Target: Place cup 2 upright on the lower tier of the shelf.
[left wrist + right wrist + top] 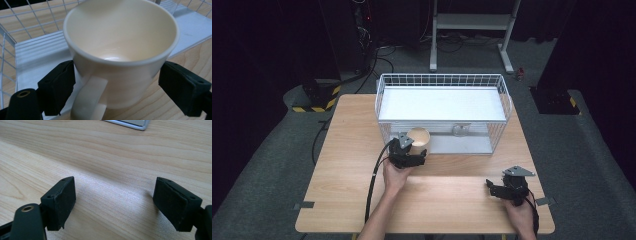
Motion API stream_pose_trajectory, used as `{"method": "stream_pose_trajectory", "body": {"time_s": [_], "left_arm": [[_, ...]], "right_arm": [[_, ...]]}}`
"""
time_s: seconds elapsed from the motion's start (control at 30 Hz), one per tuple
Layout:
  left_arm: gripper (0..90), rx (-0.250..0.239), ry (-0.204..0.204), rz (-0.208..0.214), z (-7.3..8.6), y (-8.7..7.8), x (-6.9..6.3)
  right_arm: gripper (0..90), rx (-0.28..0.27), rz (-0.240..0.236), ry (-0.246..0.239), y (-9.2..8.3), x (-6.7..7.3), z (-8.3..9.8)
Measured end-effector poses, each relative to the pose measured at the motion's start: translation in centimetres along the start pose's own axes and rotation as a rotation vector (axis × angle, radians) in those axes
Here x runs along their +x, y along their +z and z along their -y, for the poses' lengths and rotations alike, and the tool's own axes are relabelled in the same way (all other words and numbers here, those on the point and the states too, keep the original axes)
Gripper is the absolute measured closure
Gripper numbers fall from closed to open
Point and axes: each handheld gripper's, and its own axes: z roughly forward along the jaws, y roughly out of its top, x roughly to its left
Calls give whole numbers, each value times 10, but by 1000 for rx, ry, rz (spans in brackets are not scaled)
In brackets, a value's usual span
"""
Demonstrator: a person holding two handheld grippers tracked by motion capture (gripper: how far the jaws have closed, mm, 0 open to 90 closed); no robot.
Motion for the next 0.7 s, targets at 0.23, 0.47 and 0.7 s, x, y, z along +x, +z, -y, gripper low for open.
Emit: {"method": "stream_pose_trajectory", "body": {"time_s": [0.23,0.47,0.7], "left_arm": [[168,7,4,-2,2,0,0],[195,19,-25,-3,3,4,1],[248,30,-13,-24,3,9,2]], "right_arm": [[183,0,0,-1,0,0,0],[183,0,1,0,0,0,0],[183,0,1,0,0,0,0]]}}
